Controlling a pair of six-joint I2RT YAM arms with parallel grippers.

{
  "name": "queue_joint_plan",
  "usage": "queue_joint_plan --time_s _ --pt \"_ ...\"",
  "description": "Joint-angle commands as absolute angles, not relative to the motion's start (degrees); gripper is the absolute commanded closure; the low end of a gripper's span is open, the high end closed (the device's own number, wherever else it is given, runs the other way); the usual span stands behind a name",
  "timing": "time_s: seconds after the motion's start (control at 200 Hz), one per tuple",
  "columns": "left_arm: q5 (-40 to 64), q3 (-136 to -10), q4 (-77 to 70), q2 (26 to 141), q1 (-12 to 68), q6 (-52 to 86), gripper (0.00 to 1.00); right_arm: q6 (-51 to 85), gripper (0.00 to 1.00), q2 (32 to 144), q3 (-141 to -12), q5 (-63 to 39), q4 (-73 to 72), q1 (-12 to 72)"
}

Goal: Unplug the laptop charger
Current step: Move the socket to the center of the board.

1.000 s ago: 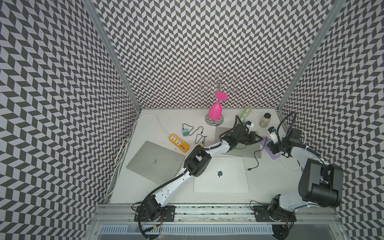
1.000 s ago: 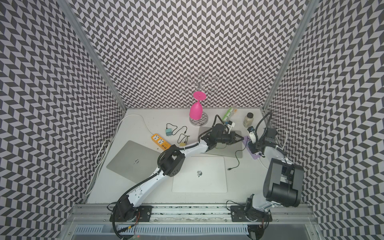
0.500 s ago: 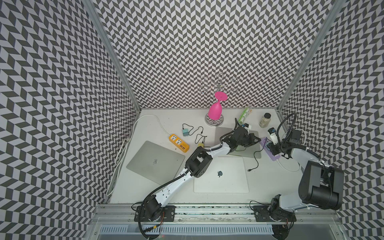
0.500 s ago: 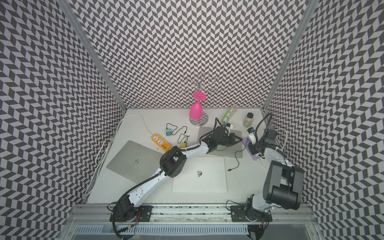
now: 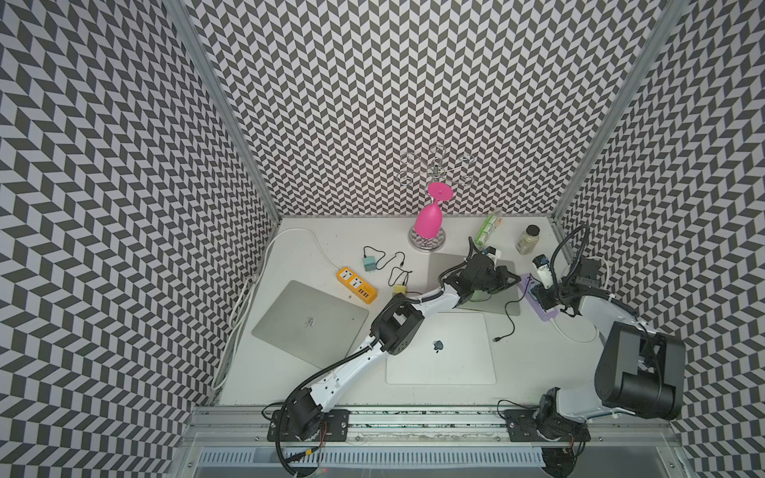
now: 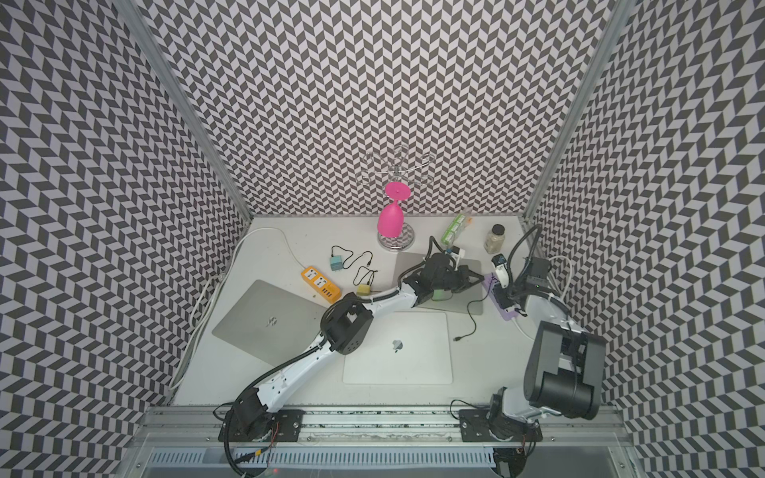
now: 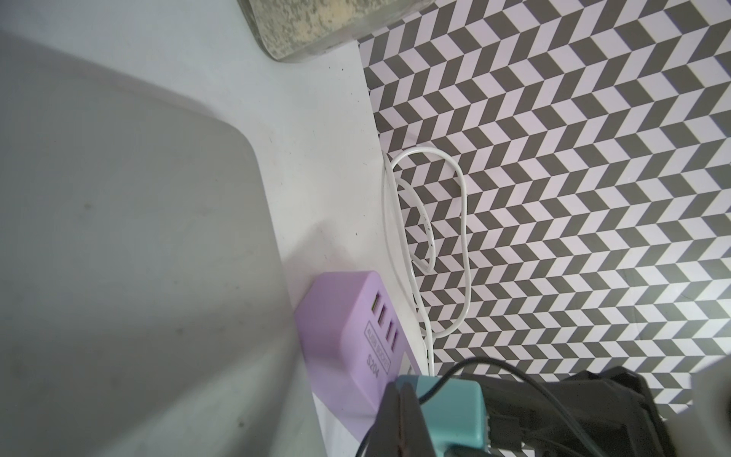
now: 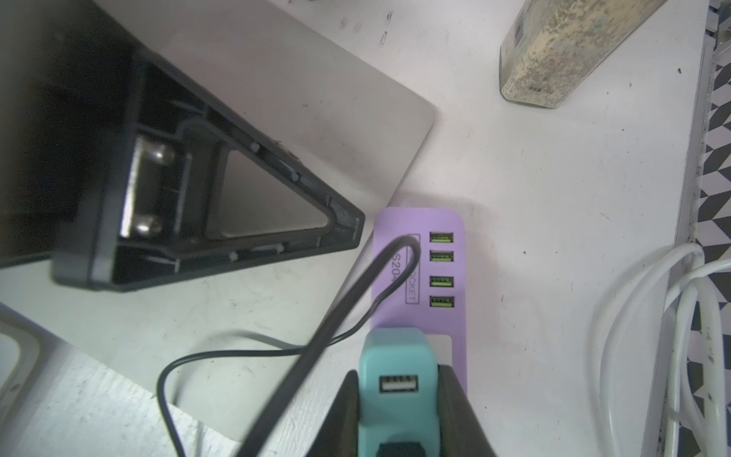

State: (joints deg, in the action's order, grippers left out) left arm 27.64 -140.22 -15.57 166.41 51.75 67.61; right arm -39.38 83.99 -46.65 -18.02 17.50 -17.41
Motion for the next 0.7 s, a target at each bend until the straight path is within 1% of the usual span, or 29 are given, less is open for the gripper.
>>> queue_joint_plan --time_s 0.0,0.185,0.29,0.4,0.586,0.691 --pt "25.98 -141.64 -12.77 168.71 52.09 67.91 1.00 -40.86 0.87 81.97 -45.88 -19.13 20.39 -16.32" --pt "26.44 -141.66 -13.13 169.02 51.89 67.54 1.00 -41.37 0.88 81.21 -46.58 -17.42 20.29 -15.12" --pt "26.63 -141.68 -13.53 168.77 51.90 67.50 1.00 -41.27 0.88 80.84 -46.84 -18.15 20.35 -15.03" --pt "28.55 -141.25 -14.63 167.91 51.80 66.64 1.00 -40.36 0.89 81.42 -46.76 -17.65 19.53 -15.02" --pt "31.98 -133.17 -21.85 160.42 51.24 66.61 1.00 -37.71 0.89 82.78 -46.84 -16.00 17.93 -15.03" --pt "32.19 -131.55 -21.01 155.68 50.79 63.84 1.00 -37.51 0.88 83.53 -47.19 -16.08 17.84 -15.03"
